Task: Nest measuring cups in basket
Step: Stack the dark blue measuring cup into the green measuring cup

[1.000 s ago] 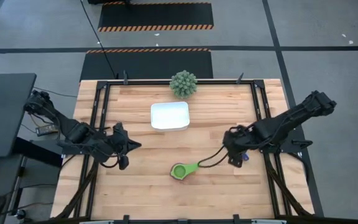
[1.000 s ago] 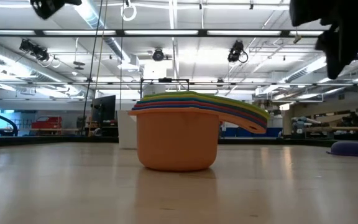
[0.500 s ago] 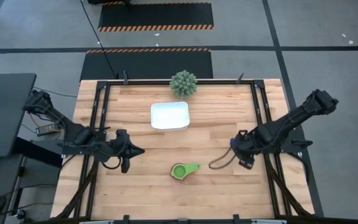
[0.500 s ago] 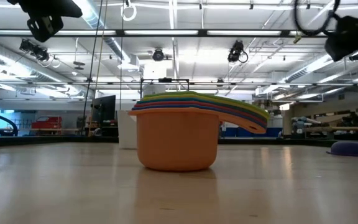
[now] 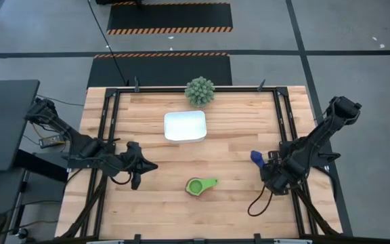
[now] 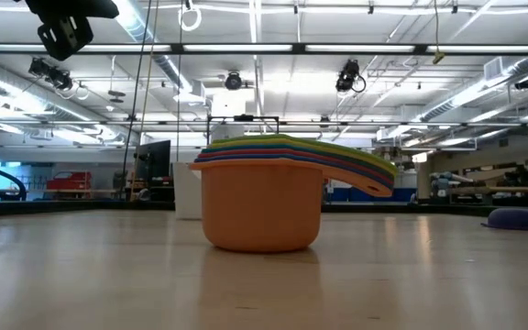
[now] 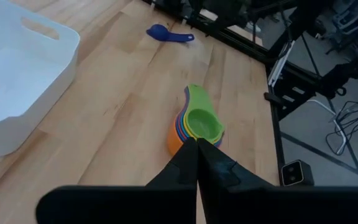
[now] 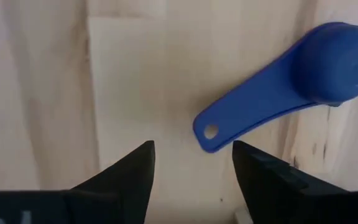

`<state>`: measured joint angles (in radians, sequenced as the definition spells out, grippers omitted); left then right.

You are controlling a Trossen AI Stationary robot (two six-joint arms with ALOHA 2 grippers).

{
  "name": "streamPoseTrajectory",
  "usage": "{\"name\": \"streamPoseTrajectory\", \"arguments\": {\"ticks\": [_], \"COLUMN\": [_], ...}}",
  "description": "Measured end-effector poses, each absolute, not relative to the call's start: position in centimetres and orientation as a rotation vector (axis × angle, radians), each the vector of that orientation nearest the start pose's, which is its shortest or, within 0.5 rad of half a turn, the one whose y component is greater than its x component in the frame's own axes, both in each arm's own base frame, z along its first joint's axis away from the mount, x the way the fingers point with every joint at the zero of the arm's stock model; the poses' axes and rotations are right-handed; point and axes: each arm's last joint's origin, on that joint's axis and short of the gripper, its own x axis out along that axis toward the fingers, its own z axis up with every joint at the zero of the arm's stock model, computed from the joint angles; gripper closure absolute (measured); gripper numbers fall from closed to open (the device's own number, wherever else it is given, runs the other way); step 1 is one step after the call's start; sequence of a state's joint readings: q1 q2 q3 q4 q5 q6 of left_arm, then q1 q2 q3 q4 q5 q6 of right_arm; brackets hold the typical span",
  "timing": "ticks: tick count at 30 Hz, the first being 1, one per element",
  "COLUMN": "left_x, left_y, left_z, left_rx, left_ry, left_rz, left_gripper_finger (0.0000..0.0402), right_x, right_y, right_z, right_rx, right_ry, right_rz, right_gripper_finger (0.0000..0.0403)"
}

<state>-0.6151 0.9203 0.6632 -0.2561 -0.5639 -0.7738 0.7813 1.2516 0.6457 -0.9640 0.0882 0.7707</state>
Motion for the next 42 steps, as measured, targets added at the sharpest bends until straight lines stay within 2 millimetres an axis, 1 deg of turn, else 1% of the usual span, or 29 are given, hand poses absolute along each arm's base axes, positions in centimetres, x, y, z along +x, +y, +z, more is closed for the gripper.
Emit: {"name": "streamPoseTrajectory", "arguments": {"ticks": [4,7,10,16,20,23,29,32,36,40,42], "left_x": [16.6,16.6,16.6,16.7,16.7,16.7,16.7,16.7,16.7,16.7,16.7], "left_y": [-9.9,-9.9,-9.9,-9.9,-9.9,-9.9,-9.9,-9.9,-9.9,-9.9,-9.9], "left_z": [26.4,26.4,26.4,26.5,26.5,26.5,26.5,26.5,26.5,26.5,26.5], "left_rx": [-0.478,-0.478,-0.480,-0.482,-0.484,-0.485,-0.486,-0.486,-0.485,-0.485,-0.497], "left_ry": [0.414,0.413,0.413,0.411,0.408,0.407,0.407,0.407,0.406,0.406,0.401], "left_rz": [0.116,0.116,0.113,0.113,0.112,0.112,0.112,0.112,0.113,0.114,0.115], "left_gripper_finger": [0.0395,0.0395,0.0395,0.0395,0.0395,0.0395,0.0395,0.0395,0.0395,0.0395,0.0395], "right_x": [12.2,12.3,12.1,11.9,11.7,11.4,11.1,10.9,10.9,11.0,11.3], "right_y": [12.0,12.3,12.4,12.9,13.3,13.5,13.7,13.3,13.4,13.4,13.7], "right_z": [15.5,14.4,13.3,12.5,12.6,12.7,12.6,12.6,12.6,12.8,13.3], "right_rx": [-0.113,-0.125,-0.164,-0.207,-0.248,-0.279,-0.319,-0.341,-0.326,-0.323,-0.320], "right_ry": [1.466,1.449,1.486,1.488,1.455,1.444,1.416,1.411,1.386,1.367,1.365], "right_rz": [-0.119,-0.111,-0.134,-0.194,-0.188,-0.183,-0.179,-0.220,-0.247,-0.263,-0.261], "right_gripper_finger": [0.0194,0.0199,0.0201,0.0202,0.0204,0.0214,0.0257,0.0284,0.0328,0.0383,0.0392]}}
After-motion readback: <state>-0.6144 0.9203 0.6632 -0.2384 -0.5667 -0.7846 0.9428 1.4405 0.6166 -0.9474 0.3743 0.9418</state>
